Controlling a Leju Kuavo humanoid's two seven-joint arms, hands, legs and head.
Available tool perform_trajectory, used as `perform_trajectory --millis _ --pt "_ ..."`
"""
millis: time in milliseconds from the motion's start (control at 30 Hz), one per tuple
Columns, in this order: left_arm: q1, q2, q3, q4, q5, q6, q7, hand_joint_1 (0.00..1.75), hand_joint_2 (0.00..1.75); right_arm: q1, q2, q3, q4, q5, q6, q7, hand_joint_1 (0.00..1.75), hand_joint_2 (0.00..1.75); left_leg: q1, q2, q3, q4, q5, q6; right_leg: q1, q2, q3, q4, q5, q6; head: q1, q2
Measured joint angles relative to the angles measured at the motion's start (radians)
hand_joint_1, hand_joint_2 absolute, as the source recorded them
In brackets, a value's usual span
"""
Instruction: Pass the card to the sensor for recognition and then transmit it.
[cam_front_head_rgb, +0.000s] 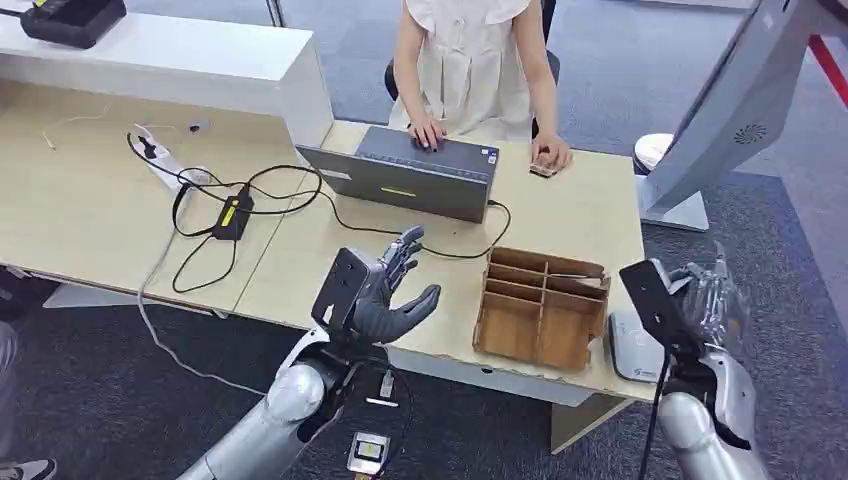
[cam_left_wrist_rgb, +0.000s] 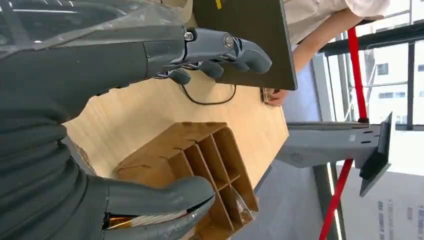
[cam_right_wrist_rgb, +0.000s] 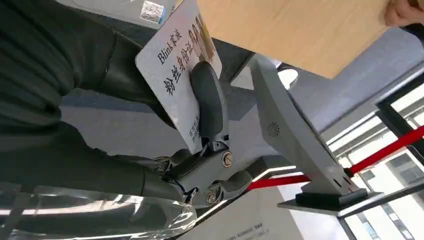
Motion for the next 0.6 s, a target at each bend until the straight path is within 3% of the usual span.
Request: perform_trajectory --millis 600 --pt "0.011 -0.004 0.017 -0.008 -0.002 0.002 0.010 0.00 1.75 0.003 -0.034 0.015 0.066 0.024 0.037 0.079 1.75 1.75 0.000 0.000 0.000 0.000 0.000 0.000 0.000 0.000 0.000 0.000 0.000 0.000 0.000 0.000"
